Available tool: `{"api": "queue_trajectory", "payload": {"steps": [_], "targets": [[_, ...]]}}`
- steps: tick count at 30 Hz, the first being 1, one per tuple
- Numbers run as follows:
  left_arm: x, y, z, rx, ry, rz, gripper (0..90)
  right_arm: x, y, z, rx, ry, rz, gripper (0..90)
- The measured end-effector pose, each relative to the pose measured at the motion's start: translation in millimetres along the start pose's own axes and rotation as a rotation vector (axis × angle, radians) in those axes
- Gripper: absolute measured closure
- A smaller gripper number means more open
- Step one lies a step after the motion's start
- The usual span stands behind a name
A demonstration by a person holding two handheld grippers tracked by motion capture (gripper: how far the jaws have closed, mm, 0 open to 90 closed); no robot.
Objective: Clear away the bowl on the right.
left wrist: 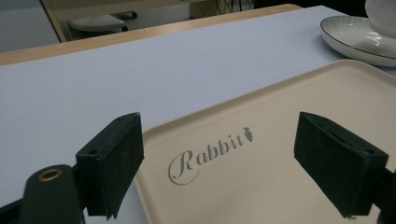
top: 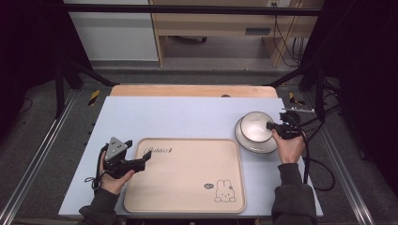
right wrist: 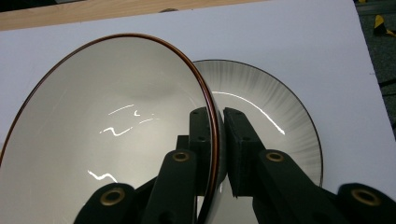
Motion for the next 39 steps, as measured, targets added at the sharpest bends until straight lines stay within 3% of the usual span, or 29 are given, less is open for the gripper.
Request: {"api": "queue_trajectory", "payload": {"steps": [21,39], "targets": [[-0.2,-0.9,-0.3,-0.007,-0.002,0.007,15.5,16.6,25.0,1.0,0.073,-0.017,-0.062,82.4],[1.7,-2.3,-1.0,-0.013,-0.006,0.009,15.6,26.1,61.9,8.3,0.149,0.004,-0.157,82.4]]}}
Point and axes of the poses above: each handheld gripper's, and its own axes: x roughly backward along the jaws, z roughly out of its underside, y roughly to its left, the point moved 1 cm from there along -x, roughly forward along the jaws, and after that the axes turned 10 degrees about -x, right-handed, at the moved point
